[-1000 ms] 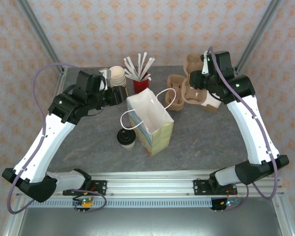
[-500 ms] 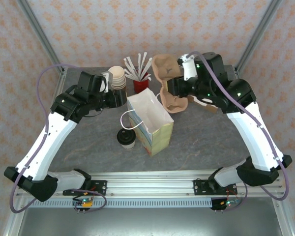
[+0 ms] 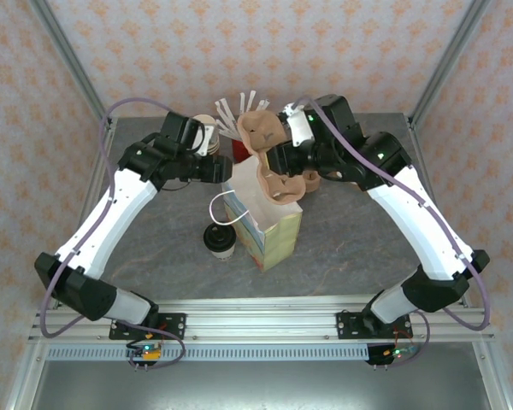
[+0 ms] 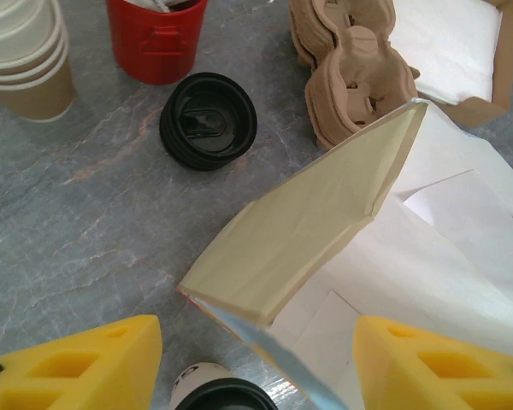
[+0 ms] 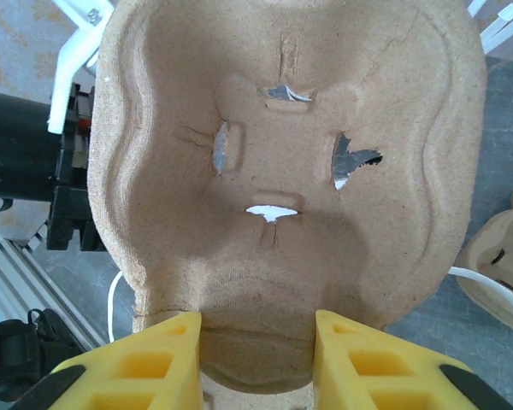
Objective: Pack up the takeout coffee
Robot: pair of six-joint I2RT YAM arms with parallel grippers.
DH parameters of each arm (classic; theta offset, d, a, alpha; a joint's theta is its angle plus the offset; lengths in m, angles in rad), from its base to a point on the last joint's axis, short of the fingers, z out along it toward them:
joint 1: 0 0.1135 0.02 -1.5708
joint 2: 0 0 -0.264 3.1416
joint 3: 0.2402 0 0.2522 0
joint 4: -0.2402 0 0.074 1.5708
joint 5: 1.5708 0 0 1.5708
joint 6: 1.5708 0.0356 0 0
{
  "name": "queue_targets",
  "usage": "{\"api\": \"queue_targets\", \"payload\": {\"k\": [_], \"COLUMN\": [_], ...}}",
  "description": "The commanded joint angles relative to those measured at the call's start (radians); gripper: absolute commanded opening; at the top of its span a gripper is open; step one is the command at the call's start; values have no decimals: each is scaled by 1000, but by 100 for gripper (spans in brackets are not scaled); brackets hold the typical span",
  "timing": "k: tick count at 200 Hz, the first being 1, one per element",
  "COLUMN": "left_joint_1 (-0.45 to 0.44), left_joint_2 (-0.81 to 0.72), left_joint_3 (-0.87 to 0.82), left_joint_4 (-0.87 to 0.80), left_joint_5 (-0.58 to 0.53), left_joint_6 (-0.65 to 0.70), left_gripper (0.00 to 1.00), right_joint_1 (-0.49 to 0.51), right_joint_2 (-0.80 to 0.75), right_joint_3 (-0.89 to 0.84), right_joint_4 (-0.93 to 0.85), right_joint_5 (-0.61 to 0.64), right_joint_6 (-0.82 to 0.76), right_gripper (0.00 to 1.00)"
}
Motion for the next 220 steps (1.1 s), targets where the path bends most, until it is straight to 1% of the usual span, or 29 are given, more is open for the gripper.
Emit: {"api": "queue_targets", "payload": {"k": [1,22,97,166,220], "left_joint_1": [5,8,50,57,60], "left_joint_2": [33,57,49,41,32], "left_joint_3": [60,74,8,-20,-26], "left_joint_4": [-5,-16,41,54,60], "left_joint_5": [46,51,119,131,135], "left_joint_6": [89,96,52,42,34], "left_gripper": [61,58,45,40,39], "right_joint_1": [3,3,3,22,29], "right_joint_2": [-11,-6,23,21,4], "right_joint_3": [-26,-51,-127,-171,-229], "right_joint_4": [42,68,103,83,119], "right_joint_5": [-24,-40,-65,-47,-21], "right_joint_6": [20,25,17,17,30], "right_gripper": [32,32,31,31,31]}}
